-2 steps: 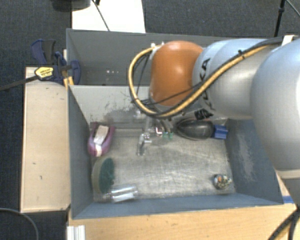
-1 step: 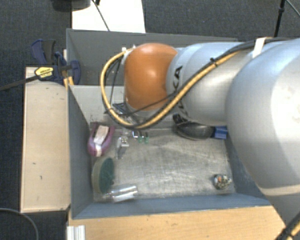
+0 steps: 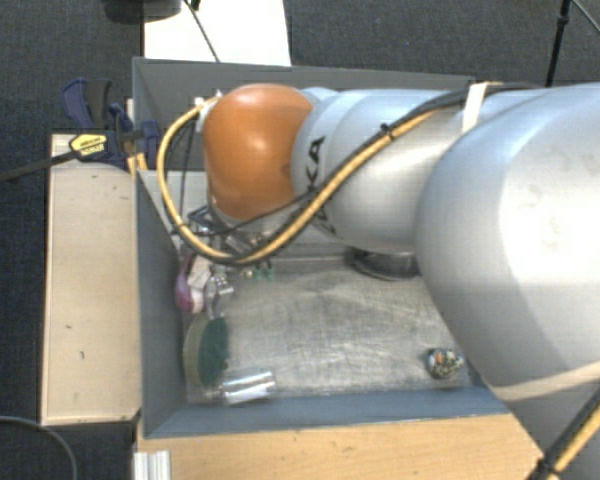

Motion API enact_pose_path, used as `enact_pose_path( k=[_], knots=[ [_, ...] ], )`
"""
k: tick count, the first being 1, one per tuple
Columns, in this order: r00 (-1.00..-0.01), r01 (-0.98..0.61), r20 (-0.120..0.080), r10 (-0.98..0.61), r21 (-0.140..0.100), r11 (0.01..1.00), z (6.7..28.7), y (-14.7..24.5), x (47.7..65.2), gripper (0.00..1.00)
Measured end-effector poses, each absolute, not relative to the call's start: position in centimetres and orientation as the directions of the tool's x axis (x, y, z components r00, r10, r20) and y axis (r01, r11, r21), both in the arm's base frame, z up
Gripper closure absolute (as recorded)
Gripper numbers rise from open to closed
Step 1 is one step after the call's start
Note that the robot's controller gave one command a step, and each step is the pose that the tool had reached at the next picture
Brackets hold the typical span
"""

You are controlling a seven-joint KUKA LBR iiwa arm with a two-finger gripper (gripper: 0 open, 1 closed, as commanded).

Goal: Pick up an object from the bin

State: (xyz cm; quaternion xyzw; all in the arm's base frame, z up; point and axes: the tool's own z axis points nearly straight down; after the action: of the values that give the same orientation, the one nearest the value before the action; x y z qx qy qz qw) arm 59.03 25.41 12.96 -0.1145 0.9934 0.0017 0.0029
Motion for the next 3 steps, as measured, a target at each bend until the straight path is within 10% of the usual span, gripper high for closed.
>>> enact_pose_path(
  k=[2,3],
  knots=[
    [-0.743,-0.669,-0.021,-0.669,-0.011,0.743,9.1,25.3,59.4,0.0],
    [-0.745,-0.667,-0.022,-0.667,-0.008,0.745,9.1,25.5,59.4,1.0]
  ],
)
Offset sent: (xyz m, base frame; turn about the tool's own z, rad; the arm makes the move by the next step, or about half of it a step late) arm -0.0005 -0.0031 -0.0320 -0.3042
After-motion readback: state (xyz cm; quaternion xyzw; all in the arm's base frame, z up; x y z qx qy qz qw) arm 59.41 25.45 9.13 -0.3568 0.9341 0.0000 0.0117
